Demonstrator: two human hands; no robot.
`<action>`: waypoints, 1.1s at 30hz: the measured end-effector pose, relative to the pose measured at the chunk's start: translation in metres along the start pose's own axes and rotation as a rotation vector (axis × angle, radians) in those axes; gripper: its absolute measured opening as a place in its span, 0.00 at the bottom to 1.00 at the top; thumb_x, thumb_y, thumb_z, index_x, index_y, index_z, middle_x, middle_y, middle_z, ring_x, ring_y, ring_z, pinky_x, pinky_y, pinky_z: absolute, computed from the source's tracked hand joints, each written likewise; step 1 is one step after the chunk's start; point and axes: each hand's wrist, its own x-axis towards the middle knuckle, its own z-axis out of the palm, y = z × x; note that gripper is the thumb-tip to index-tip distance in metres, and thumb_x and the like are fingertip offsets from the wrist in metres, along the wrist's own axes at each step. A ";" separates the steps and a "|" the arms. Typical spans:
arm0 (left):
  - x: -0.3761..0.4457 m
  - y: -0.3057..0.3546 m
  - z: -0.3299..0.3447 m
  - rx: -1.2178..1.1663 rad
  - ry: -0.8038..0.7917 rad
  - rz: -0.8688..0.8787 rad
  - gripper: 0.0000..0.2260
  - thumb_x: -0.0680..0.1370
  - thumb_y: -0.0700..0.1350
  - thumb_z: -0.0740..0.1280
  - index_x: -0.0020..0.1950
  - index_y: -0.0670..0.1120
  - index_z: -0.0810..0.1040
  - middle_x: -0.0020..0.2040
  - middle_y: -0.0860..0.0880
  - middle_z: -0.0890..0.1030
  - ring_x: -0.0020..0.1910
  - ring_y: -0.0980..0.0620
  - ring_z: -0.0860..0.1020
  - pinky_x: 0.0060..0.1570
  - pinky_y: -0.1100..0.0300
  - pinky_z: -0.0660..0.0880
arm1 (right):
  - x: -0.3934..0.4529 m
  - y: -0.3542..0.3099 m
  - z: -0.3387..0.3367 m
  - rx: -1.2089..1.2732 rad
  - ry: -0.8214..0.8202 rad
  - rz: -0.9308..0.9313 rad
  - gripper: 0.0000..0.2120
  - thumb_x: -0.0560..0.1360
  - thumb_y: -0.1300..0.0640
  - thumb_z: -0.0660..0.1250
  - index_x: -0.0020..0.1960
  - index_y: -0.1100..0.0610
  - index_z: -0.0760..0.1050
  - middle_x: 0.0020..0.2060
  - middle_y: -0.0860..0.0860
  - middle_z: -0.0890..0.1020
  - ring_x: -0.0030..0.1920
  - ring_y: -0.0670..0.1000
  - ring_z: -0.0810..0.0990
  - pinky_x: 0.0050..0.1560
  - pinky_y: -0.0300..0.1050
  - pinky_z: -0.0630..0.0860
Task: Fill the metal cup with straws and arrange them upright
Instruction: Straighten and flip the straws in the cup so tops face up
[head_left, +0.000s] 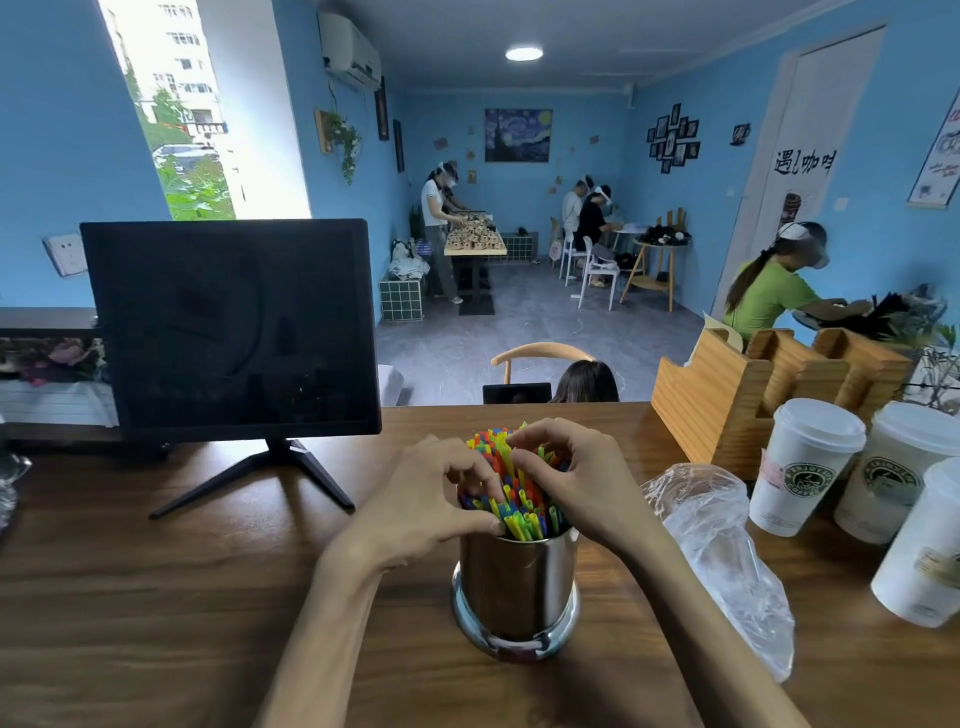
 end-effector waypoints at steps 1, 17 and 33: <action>0.000 0.000 0.000 -0.015 0.011 -0.003 0.12 0.63 0.55 0.81 0.44 0.60 0.84 0.43 0.60 0.81 0.46 0.51 0.77 0.49 0.44 0.77 | 0.000 0.000 0.000 0.002 -0.002 0.001 0.06 0.76 0.53 0.73 0.53 0.47 0.83 0.47 0.37 0.83 0.50 0.36 0.80 0.49 0.31 0.75; -0.001 0.015 -0.001 -0.030 0.052 -0.052 0.12 0.67 0.50 0.82 0.44 0.62 0.83 0.37 0.58 0.80 0.35 0.59 0.73 0.38 0.58 0.74 | -0.001 -0.002 -0.006 0.018 -0.050 0.013 0.06 0.77 0.52 0.73 0.54 0.47 0.83 0.47 0.38 0.83 0.51 0.35 0.80 0.48 0.27 0.73; 0.003 0.031 -0.008 -0.146 0.112 -0.092 0.08 0.70 0.46 0.80 0.46 0.57 0.87 0.32 0.56 0.81 0.31 0.59 0.75 0.36 0.63 0.73 | -0.002 -0.003 -0.005 0.038 -0.046 0.027 0.05 0.77 0.51 0.73 0.53 0.46 0.83 0.47 0.39 0.84 0.49 0.38 0.81 0.48 0.29 0.74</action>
